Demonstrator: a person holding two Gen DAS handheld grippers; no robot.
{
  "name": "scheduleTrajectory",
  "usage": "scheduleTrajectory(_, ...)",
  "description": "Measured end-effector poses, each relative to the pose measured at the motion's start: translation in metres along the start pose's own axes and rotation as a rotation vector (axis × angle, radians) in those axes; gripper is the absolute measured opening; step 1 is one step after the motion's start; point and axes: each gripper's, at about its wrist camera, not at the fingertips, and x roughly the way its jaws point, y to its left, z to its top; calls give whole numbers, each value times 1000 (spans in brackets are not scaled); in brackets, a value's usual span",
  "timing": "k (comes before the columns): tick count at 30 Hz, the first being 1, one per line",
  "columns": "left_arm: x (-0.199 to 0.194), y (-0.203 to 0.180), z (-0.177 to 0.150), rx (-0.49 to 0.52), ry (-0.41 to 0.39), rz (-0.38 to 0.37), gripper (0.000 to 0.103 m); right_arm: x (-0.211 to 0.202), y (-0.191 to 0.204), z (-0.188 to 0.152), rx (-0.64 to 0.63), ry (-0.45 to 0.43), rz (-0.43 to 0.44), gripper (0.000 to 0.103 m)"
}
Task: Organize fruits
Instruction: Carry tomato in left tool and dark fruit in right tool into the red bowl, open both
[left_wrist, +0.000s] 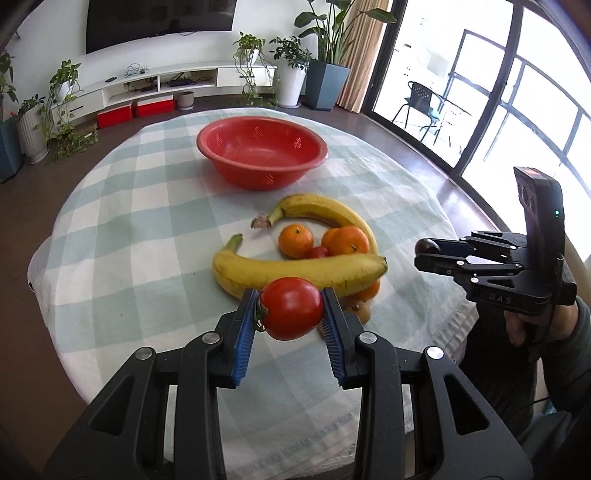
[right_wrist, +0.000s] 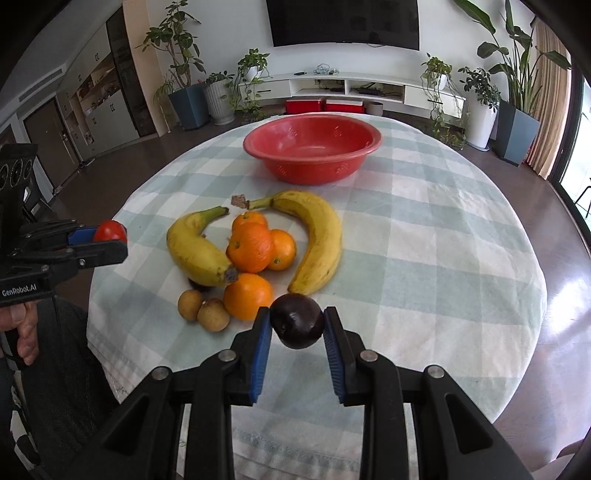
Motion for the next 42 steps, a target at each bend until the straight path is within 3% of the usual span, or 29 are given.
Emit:
scheduleTrajectory(6, 0, 23, 43, 20, -28, 39, 32, -6, -26, 32, 16, -49, -36, 31)
scheduleTrajectory(13, 24, 36, 113, 82, -40, 75, 32, -2, -35, 88, -14, -123, -15, 31)
scheduleTrajectory(17, 61, 36, 158, 128, -7, 105, 32, 16, -33, 129, -47, -144, 24, 31)
scheduleTrajectory(22, 126, 41, 195, 159, 72, 134, 32, 66, -28, 168, -92, -78, 33, 31)
scheduleTrajectory(31, 202, 44, 197, 178, 175, 134, 32, 137, -23, 184, -158, 51, 14, 31)
scheduleTrajectory(42, 227, 40, 179, 219, 210, 160, 34, 166, -25, 177, -176, 112, -23, 31)
